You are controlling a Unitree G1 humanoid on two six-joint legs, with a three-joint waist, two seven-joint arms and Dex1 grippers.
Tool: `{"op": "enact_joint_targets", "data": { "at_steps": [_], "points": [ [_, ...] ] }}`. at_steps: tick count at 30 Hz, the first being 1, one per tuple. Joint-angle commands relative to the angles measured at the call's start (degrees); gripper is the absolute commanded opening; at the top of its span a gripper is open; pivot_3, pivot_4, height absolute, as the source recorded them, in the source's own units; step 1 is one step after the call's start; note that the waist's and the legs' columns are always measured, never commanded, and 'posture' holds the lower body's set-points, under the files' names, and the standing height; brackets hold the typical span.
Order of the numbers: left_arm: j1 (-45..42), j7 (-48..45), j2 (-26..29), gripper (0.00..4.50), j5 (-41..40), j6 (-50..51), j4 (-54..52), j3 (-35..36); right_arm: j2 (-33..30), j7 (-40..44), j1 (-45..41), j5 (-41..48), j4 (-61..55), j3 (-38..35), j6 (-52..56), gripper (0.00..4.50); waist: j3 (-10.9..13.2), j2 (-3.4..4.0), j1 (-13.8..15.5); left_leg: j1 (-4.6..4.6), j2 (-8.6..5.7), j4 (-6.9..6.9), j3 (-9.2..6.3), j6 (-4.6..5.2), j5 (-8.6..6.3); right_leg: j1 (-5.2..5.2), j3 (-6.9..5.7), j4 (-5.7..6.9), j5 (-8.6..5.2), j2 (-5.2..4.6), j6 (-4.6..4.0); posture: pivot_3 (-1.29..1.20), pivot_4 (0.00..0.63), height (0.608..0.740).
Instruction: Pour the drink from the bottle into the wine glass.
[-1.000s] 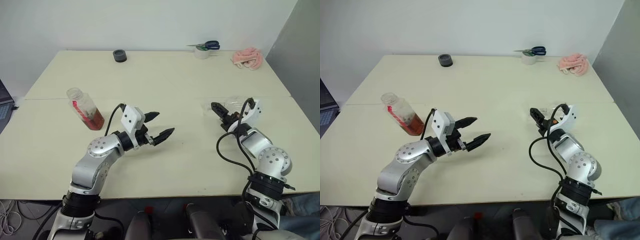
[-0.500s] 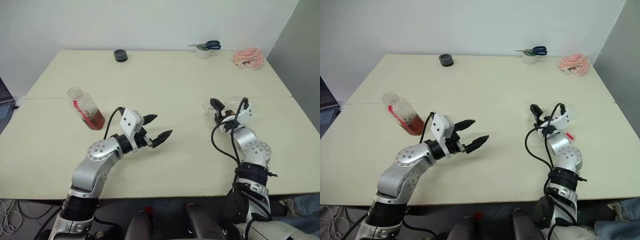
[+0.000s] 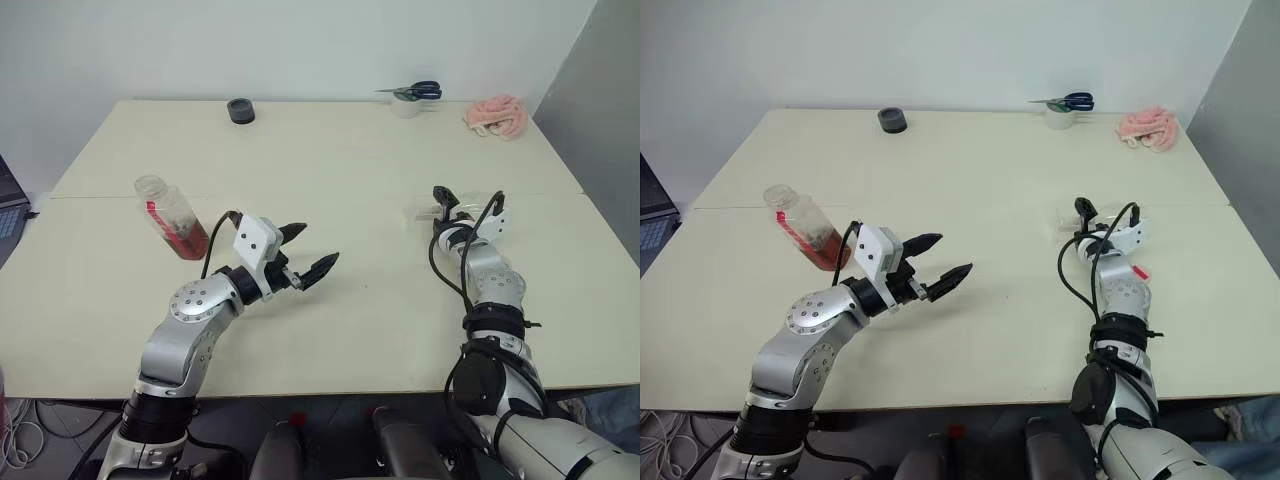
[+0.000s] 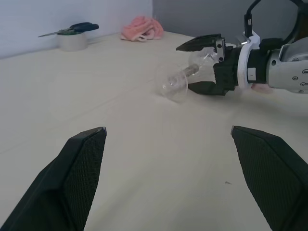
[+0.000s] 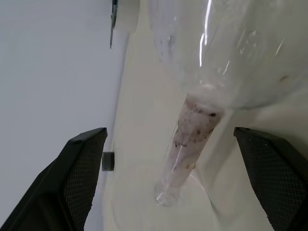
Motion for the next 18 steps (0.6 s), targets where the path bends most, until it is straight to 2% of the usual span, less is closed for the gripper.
{"op": "enact_joint_targets", "data": {
  "at_steps": [1,2,5,7,13,15,18],
  "points": [
    [-0.71,0.25,0.42,4.45,0.13,-0.61,-1.77,1.19,-1.51,2.29,-2.73,1.72,5.02,-1.50,-3.28,4.50,0.00,0.00,-0.02,0.00,0.00,0.00,0.00,0.00,0.00,0.00,0.00,0.00,0.00,0.00,0.00,0.00,0.150,0.740],
    [-0.70,0.25,0.44,4.45,0.18,-0.58,-1.76,1.18,-1.83,2.72,-3.26,1.84,6.51,-1.78,-3.88,4.50,0.00,0.00,-0.02,0.01,0.00,0.00,0.01,0.00,0.00,0.01,0.01,0.00,0.00,0.00,0.00,0.00,0.150,0.740],
    [-0.21,0.41,0.42,4.50,0.19,-0.32,-2.42,1.10,-2.73,3.14,-4.68,1.70,11.11,-2.63,-6.41,3.87,0.00,0.00,-0.02,0.02,0.00,0.00,0.02,0.00,0.00,0.02,0.02,0.00,0.00,0.00,0.00,0.00,0.150,0.740],
    [-0.04,0.69,0.36,4.50,0.19,-0.15,-2.68,1.21,-3.11,3.04,-5.24,1.39,12.87,-2.77,-7.53,3.25,0.00,0.00,-0.03,0.02,0.00,0.00,0.02,0.00,0.00,0.02,0.02,0.00,0.00,0.00,0.00,0.00,0.150,0.740],
    [0.50,1.56,0.35,4.50,0.45,-0.33,-3.00,1.31,-3.97,-0.75,-6.03,-1.08,17.20,-2.06,-10.81,1.00,-0.02,-0.02,-0.07,0.11,0.00,0.01,0.01,0.00,0.00,0.13,0.02,-0.02,0.00,0.00,0.00,0.00,0.150,0.740],
    [0.82,1.89,0.33,4.50,0.38,-0.32,-3.28,1.45,-3.86,0.94,-6.29,-3.29,13.93,1.17,-10.67,0.38,-0.03,-0.04,-0.09,0.28,0.00,0.01,-0.03,0.01,-0.01,0.36,-0.02,-0.09,-0.01,0.00,0.01,0.00,0.150,0.740],
    [2.43,2.14,0.80,4.50,-0.14,-0.23,-4.40,2.66,-3.34,4.97,-5.82,-10.66,2.95,11.89,-10.43,0.29,0.03,0.05,-0.14,0.23,-0.01,0.01,-0.02,0.01,-0.01,0.32,0.00,-0.11,-0.02,0.00,0.03,0.00,0.150,0.740]
  ]
}}
